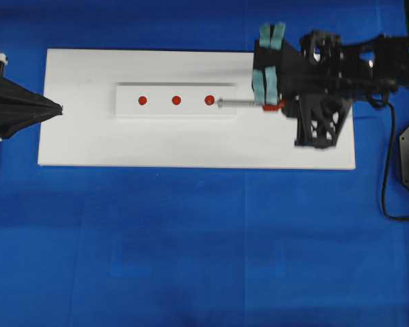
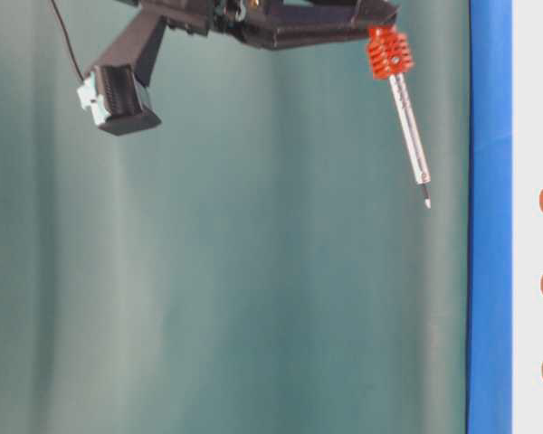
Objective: Touch the tip of the soldering iron to the mark.
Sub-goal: 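Lift the iron tip up and away from the rightmost dot, then carry the soldering iron back toward its spot in front of the board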
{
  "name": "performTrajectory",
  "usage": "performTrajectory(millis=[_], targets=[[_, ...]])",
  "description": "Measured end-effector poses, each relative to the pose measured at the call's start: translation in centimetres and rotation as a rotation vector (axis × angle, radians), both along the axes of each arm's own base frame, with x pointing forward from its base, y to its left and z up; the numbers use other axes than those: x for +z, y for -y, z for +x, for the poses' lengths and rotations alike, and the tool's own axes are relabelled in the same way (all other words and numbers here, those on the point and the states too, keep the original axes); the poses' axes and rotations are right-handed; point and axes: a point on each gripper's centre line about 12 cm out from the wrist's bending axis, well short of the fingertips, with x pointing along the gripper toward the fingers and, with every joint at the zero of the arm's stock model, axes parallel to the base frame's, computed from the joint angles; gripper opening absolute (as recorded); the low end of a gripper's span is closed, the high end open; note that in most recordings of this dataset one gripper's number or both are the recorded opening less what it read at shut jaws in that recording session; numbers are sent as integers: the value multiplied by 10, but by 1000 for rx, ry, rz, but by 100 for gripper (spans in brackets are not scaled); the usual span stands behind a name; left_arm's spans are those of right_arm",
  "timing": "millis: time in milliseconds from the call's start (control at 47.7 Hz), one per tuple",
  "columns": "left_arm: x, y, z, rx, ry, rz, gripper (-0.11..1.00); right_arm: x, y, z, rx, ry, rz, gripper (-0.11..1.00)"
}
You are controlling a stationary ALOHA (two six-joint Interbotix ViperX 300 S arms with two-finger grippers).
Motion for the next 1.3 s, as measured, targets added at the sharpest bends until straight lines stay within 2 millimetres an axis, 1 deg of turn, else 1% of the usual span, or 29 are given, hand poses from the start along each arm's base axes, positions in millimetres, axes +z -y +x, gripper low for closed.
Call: performTrajectory(millis=[293, 503, 650, 817, 1048, 1132, 1299], targets=[[0, 0, 0, 0, 3, 0, 2, -1, -65, -2, 4, 23, 80, 7], [0, 0, 0, 0, 3, -2, 2, 0, -104, -7, 6, 41, 116, 7], [0, 0, 0, 0, 2, -2, 2, -2, -126, -10, 7, 47, 123, 7], [0, 0, 0, 0, 2, -2, 2, -8, -140, -12, 8, 38, 118, 7], [0, 0, 0, 0, 2, -3, 2, -13, -141, -9, 14, 35, 104, 7], [0, 0, 0, 0, 3, -2, 2, -14, -143, -5, 21, 40, 99, 7], [0, 0, 0, 0, 3, -2, 2, -16, -149, 15, 34, 56, 83, 7]])
